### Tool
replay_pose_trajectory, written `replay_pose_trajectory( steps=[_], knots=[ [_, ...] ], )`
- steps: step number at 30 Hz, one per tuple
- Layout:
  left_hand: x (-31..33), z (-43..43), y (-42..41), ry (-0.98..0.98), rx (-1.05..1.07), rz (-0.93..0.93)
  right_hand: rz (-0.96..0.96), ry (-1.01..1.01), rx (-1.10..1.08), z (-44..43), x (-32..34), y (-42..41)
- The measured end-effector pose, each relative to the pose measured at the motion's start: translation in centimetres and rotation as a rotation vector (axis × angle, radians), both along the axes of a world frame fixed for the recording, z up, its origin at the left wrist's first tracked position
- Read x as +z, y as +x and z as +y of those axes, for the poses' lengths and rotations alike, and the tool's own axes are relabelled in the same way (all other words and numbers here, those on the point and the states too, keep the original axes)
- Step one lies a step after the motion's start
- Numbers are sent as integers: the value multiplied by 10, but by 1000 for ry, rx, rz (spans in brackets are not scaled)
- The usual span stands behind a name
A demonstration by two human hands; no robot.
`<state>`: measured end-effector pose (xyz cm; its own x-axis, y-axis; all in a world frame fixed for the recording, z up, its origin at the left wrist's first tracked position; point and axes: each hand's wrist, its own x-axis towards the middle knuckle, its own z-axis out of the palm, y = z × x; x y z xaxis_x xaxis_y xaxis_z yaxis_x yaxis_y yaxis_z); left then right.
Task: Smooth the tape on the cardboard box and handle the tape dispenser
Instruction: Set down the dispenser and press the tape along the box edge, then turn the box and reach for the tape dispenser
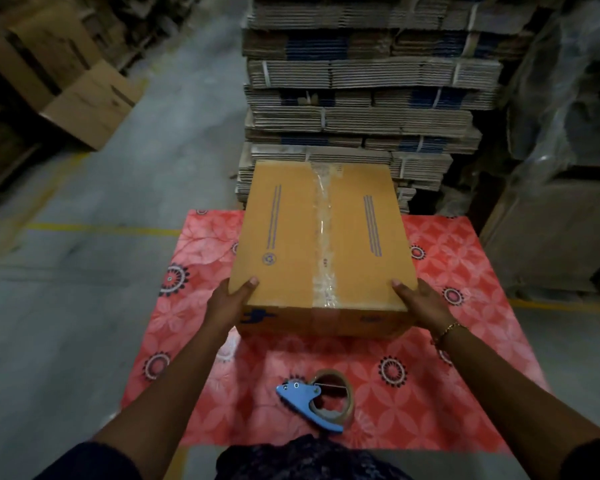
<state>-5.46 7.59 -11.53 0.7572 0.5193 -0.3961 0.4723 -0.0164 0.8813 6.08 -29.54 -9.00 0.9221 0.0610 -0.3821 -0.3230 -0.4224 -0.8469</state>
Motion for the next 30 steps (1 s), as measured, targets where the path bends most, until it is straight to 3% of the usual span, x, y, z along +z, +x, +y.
replay_pose_trajectory(
  steps=[7, 21, 23, 26, 28, 30],
  knots=[
    [17, 71, -29, -7, 26, -83, -64, 23, 53, 68, 10, -26],
    [10, 138, -59, 61, 24, 14, 3, 51, 105, 145, 1, -47],
    [10, 138, -59, 178, 3, 42, 50, 41, 116, 140, 0, -49],
    [13, 123, -61, 645, -44, 101, 151, 61, 19, 125, -8, -59],
    [25, 91, -63, 871, -76, -52, 167, 53, -70, 111, -13, -75],
    [39, 52, -64, 913, -242, -291, 184, -19, -122, 93, -21, -97]
  ],
)
